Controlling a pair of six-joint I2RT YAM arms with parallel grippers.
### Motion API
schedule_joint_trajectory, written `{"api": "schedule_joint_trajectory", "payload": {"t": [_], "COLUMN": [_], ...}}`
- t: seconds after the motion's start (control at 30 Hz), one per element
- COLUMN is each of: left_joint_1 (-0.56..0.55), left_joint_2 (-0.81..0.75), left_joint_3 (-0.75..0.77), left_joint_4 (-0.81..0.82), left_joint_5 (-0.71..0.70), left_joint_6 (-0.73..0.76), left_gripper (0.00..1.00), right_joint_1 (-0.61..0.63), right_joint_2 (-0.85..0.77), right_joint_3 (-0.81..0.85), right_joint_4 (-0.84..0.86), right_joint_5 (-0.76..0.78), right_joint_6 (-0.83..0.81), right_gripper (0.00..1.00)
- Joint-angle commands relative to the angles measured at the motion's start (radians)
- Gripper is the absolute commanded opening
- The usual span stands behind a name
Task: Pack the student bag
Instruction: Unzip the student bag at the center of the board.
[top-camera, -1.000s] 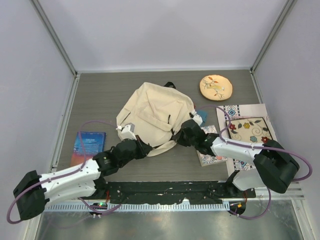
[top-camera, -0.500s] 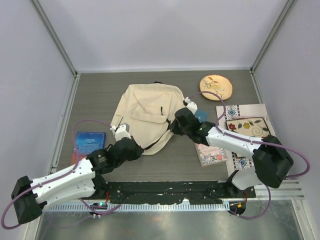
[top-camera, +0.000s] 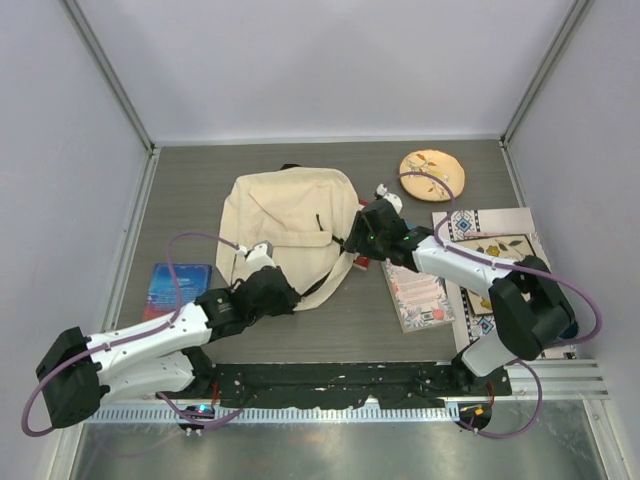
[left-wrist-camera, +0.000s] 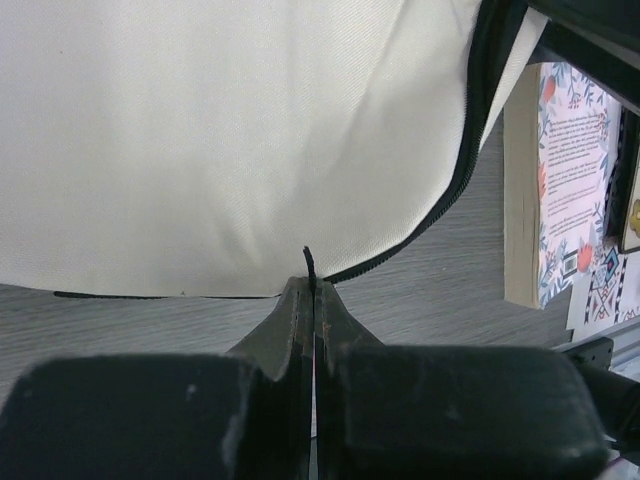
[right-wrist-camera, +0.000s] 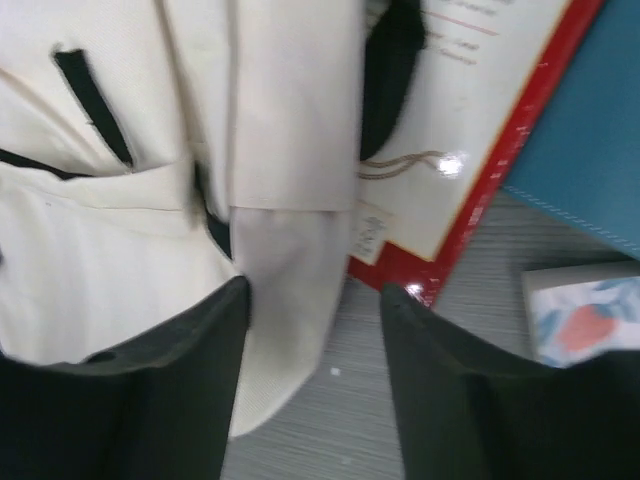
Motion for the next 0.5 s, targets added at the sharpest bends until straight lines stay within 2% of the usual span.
{"api": "schedule_joint_trajectory", "payload": {"t": [0.0,0.03,0.17,0.3,0.47], "left_joint_1": [0.0,0.0,0.0,0.0,0.0], "left_joint_2": [-0.003,-0.007,-0.006,0.017,0.03], "left_joint_3": [0.052,0.055,0.081,0.145,0.199], "left_joint_4": [-0.022,-0.025,-0.039,-0.1,-0.113], "left_joint_5": [-0.043,-0.048,-0.08,-0.103,-0.095], "left_joint_6": [-0.039,-0.044,-0.046,-0.023,-0.003], "left_gripper": [0.0,0.0,0.0,0.0,0.0], "right_joint_1": [-0.112,-0.124,-0.167,-0.199,-0.206], "right_joint_2": [-0.126,-0.151,-0.267,-0.41,-0.493], "right_joint_3": [-0.048,-0.056,-0.084,-0.14,-0.162], "right_joint_4": [0.039,0.036,-0.029,-0.057,-0.125], "right_joint_5": [-0.085,-0.11,-0.125,-0.148,-0.217], "right_joint_6": [-0.048,-0.048,-0.049,-0.037,-0.052], "right_gripper": [0.67,0.74,0.82,0.86,0.88]}}
